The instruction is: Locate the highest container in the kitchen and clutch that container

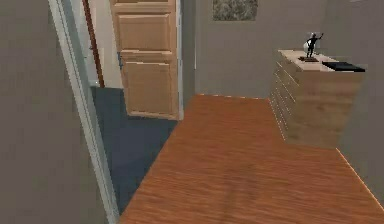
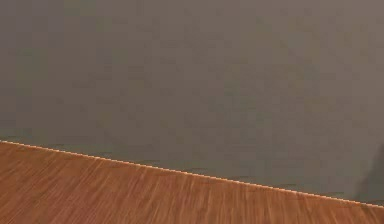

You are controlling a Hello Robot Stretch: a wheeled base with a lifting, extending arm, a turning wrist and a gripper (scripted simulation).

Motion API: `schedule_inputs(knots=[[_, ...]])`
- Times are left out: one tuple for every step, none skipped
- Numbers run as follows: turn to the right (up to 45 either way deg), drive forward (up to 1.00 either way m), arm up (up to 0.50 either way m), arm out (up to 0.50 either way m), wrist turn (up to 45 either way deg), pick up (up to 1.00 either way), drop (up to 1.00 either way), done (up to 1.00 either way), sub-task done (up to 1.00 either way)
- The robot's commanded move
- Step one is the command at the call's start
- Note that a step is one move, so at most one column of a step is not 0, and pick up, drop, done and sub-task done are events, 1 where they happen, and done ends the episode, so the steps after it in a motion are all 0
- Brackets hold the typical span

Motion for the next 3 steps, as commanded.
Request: schedule_inputs(knots=[[0.0, 1.00, 0.00, 0.00, 0.0, 0.00, 0.00, 0.00, 0.00], [-6.0, 0.00, 0.00, 0.00, 0.0, 0.00, 0.00, 0.00, 0.00], [0.0, 0.10, 0.00, 0.00, 0.0, 0.00, 0.00, 0.00, 0.00]])
